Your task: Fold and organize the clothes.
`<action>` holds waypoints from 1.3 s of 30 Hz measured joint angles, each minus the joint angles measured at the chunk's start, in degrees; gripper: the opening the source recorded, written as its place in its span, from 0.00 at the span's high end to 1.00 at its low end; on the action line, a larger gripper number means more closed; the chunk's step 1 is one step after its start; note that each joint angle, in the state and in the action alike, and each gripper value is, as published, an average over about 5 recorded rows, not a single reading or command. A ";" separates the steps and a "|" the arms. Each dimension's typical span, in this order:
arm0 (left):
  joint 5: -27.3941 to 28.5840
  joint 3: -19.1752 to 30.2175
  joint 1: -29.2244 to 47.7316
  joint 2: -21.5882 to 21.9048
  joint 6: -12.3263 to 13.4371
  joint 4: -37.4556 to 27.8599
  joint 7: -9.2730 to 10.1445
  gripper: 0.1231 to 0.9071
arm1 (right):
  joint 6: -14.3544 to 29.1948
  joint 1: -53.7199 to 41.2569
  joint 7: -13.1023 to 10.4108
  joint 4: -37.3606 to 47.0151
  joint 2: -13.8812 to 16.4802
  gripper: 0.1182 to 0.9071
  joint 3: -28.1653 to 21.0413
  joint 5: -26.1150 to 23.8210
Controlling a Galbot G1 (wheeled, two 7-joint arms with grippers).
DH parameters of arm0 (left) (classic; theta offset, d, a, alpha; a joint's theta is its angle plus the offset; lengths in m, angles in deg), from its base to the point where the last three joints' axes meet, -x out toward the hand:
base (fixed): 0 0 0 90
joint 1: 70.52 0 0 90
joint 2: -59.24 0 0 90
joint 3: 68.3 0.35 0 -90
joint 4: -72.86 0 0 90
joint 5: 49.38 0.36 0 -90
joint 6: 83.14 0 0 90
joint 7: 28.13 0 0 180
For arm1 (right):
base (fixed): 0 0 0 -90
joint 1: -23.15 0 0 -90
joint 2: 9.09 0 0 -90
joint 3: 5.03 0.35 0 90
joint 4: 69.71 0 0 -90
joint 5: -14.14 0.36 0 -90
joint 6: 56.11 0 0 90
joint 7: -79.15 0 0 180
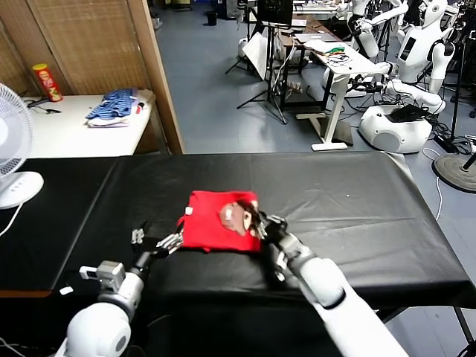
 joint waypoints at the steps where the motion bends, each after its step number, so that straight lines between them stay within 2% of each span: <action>1: 0.29 0.20 -0.07 0.12 0.84 -0.35 -0.04 0.14 | 0.50 1.50 -0.80 -1.37 0.77 0.72 0.87 0.50; 7: 0.31 1.11 -0.80 0.69 6.45 -2.55 -0.61 0.14 | 2.96 12.18 -4.94 -9.59 2.15 0.30 8.06 4.58; 10: -0.48 1.17 -1.53 1.00 7.56 -3.11 0.26 0.14 | 4.42 18.43 -6.72 -13.23 1.74 0.17 12.43 6.60; 17: -0.57 0.73 -4.95 2.72 7.28 -1.48 2.75 0.14 | 6.56 33.13 -9.20 -21.61 -0.44 0.14 21.28 8.57; 22: -0.90 -0.41 -9.81 4.08 7.44 1.79 5.33 0.14 | 8.23 41.60 -11.19 -27.24 -2.33 0.14 24.90 8.55; 31: 0.82 -2.10 -20.69 3.57 6.82 7.40 8.15 0.14 | 9.77 52.09 -16.10 -32.83 -5.38 0.14 25.32 8.53; 39: 0.21 -4.11 -25.86 3.49 4.40 10.73 8.69 0.14 | 9.60 56.21 -17.22 -34.36 -6.80 0.14 23.94 8.53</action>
